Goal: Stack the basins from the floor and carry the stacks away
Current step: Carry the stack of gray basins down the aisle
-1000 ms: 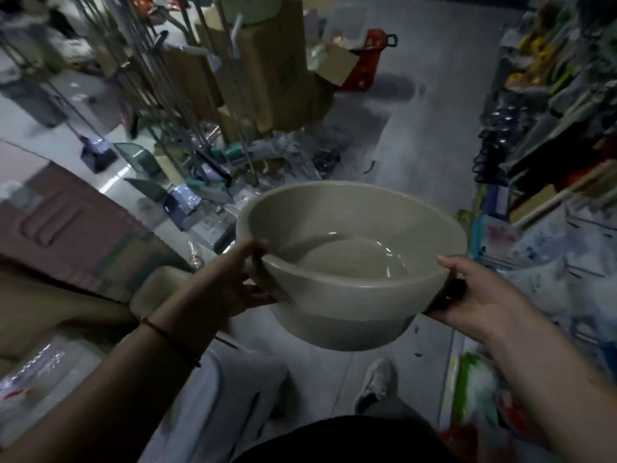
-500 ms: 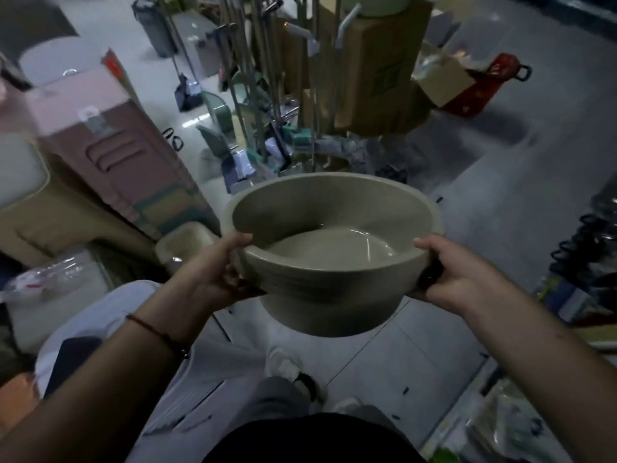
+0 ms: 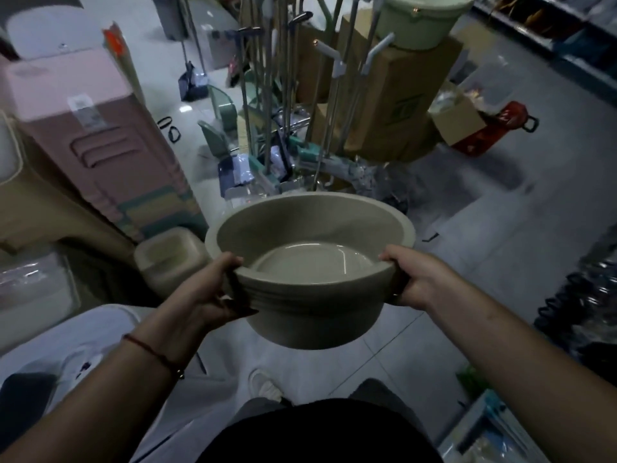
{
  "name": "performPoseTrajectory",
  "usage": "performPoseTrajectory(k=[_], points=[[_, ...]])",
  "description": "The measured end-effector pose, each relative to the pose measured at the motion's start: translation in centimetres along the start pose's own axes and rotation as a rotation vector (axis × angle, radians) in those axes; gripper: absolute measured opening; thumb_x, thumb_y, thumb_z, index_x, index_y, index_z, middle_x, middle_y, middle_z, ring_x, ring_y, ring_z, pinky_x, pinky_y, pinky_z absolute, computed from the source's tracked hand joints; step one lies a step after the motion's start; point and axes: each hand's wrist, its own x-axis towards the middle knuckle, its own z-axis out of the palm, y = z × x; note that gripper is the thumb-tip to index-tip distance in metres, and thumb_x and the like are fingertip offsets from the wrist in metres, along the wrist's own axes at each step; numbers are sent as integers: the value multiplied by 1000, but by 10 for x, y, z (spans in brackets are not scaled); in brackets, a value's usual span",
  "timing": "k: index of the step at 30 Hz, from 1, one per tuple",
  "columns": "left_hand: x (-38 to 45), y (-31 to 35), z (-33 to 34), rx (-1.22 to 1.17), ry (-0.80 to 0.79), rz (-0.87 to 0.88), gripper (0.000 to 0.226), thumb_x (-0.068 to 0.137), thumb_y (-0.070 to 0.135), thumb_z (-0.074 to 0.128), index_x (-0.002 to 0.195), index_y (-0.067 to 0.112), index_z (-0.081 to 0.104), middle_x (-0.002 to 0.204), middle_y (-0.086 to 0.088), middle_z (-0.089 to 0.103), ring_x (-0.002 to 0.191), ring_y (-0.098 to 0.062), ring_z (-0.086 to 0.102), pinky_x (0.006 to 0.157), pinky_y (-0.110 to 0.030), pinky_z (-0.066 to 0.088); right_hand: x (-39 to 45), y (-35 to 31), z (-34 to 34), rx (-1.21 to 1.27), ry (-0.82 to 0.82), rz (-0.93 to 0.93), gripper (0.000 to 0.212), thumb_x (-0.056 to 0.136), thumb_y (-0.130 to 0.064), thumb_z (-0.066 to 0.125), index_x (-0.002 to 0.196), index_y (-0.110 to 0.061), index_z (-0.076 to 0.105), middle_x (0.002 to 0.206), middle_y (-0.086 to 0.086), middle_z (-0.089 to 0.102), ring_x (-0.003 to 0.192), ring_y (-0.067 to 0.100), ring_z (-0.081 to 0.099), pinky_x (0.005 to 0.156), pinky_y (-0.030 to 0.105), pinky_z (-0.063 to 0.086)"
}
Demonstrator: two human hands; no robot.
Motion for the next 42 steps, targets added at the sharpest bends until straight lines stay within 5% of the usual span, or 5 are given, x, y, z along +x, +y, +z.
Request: performPoseTrajectory(k=[11,16,21,34,42], points=[[44,26,-28,-170,153,-20,12,90,17,60,94,5,61,93,-16,60,83,-29,59,65,-49,53,79,-21,78,-257,-157,125,28,82,-1,57,110,-8,57,89,14,59,85,25,60,76,41,52],[86,22,-46,-294,271,-36,39,82,36,77,107,9,65,93,-14,65,85,-30,64,70,-48,59,124,-33,111,-350,-253,242,9,93,1,47,92,-6,54,83,16,58,76,26,58,52,34,56],[149,-4,-48,-341,347,-111,26,89,36,69,87,12,60,43,-4,51,45,-17,55,68,-40,54,208,-33,135,-540,-196,281,13,88,2,54,94,-9,54,89,15,54,78,25,55,57,39,54],[429,-126,-72,-346,378,-322,3,93,3,56,94,5,58,84,-15,61,77,-25,60,83,-46,53,505,60,213,-786,-254,163,51,81,13,49,123,-15,53,91,7,59,78,25,54,68,42,54],[569,-190,-104,-410,379,-214,36,94,-2,56,129,4,55,120,-19,65,109,-36,63,83,-52,55,632,157,214,-814,-292,111,49,75,18,56,115,-9,59,84,8,63,70,21,61,62,31,53]])
